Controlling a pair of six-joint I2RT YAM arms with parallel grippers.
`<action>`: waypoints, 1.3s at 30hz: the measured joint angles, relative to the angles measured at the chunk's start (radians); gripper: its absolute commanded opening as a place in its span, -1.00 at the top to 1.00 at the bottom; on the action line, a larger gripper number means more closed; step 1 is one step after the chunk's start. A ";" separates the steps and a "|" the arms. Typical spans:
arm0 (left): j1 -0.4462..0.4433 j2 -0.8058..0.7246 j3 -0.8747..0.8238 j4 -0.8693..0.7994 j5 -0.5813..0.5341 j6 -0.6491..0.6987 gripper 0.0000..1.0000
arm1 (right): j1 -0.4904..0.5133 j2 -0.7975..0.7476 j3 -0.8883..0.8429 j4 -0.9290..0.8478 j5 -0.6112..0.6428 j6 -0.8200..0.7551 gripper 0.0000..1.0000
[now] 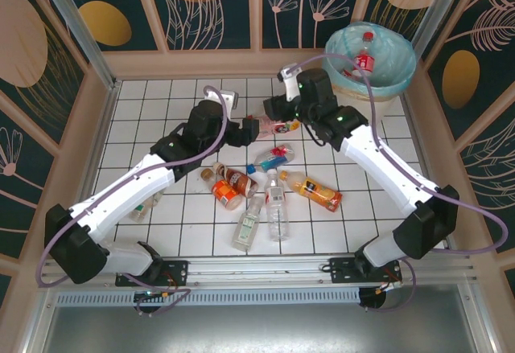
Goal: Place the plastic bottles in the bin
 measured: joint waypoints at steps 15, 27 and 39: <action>0.000 -0.079 -0.208 -0.054 -0.026 0.000 -0.73 | 0.044 0.030 -0.267 -0.100 -0.085 0.206 -0.08; 0.000 -0.084 -0.296 -0.040 -0.029 -0.024 -0.73 | 0.130 0.247 -0.246 -0.184 -0.099 0.313 0.07; 0.000 -0.113 -0.314 -0.038 -0.051 -0.027 -0.73 | 0.146 0.356 -0.192 -0.215 -0.083 0.335 0.04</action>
